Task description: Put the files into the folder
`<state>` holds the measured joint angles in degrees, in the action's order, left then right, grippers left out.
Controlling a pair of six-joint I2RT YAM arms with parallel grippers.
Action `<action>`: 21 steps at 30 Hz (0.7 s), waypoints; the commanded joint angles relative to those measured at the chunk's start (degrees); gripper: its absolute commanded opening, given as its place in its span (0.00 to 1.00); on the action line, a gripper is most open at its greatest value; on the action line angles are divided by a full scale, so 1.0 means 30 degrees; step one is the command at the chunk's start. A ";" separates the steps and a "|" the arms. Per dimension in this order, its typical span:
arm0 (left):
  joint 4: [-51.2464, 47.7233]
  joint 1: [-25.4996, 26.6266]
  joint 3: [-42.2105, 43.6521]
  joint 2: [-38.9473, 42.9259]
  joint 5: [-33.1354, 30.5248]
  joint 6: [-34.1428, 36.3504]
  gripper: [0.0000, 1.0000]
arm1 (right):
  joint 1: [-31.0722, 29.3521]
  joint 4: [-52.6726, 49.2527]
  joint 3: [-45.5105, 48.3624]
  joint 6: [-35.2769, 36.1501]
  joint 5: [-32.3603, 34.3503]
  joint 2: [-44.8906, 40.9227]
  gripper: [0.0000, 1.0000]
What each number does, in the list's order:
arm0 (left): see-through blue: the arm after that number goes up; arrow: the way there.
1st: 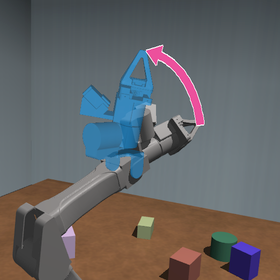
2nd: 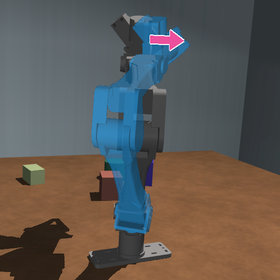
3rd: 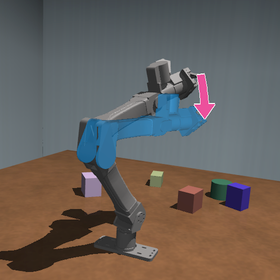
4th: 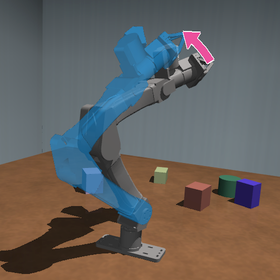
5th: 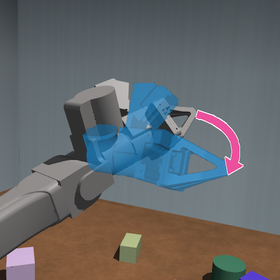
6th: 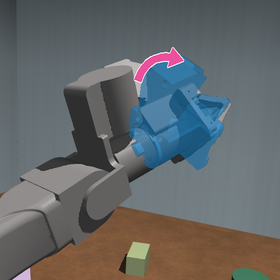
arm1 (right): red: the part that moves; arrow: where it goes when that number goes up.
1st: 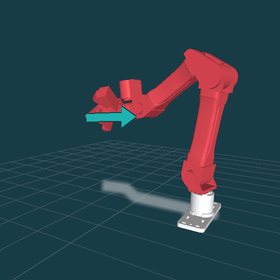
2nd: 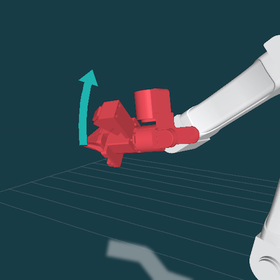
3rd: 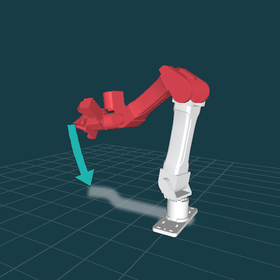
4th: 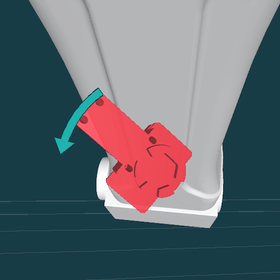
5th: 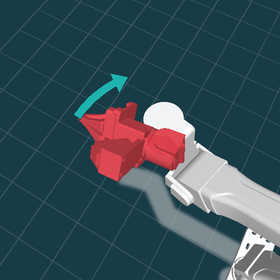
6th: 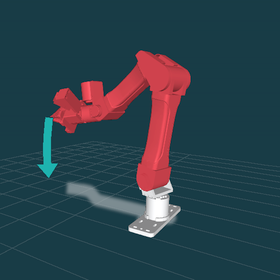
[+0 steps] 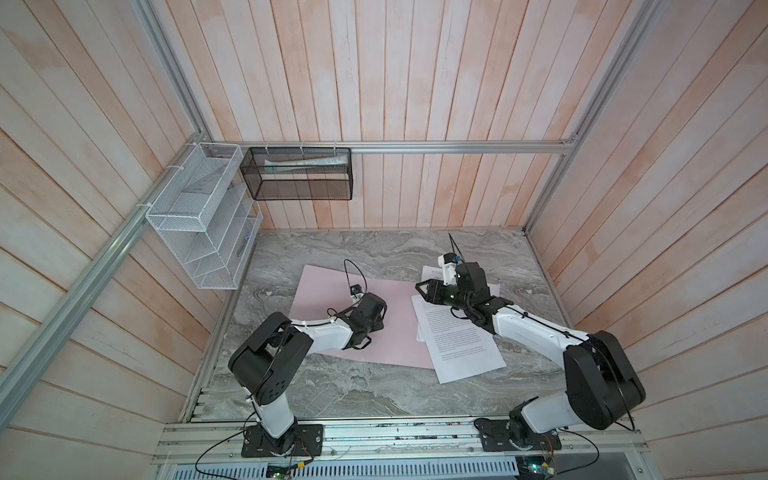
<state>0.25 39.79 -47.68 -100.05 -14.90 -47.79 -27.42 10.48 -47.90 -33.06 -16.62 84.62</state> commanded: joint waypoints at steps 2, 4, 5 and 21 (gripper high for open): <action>-0.0157 0.0263 -0.0127 -0.0803 0.0252 -0.0647 0.34 | 0.0205 0.0431 0.0345 -0.0232 -0.0428 -0.0404 0.49; -0.0112 0.0351 -0.0139 -0.0782 0.0524 -0.0816 0.34 | 0.0320 0.0447 0.0409 -0.0230 -0.0450 -0.0457 0.49; -0.0131 0.0381 -0.0110 -0.0719 0.0644 -0.0927 0.34 | 0.0351 0.0483 0.0461 -0.0223 -0.0465 -0.0471 0.49; -0.0521 0.0916 -0.0137 0.0119 0.1451 -0.1589 0.35 | 0.0497 0.0735 0.0564 -0.0430 -0.0955 0.0191 0.49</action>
<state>0.80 42.19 -47.79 -99.94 -12.21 -51.72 -26.15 11.90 -46.54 -33.67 -18.28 84.60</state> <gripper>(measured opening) 0.347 0.491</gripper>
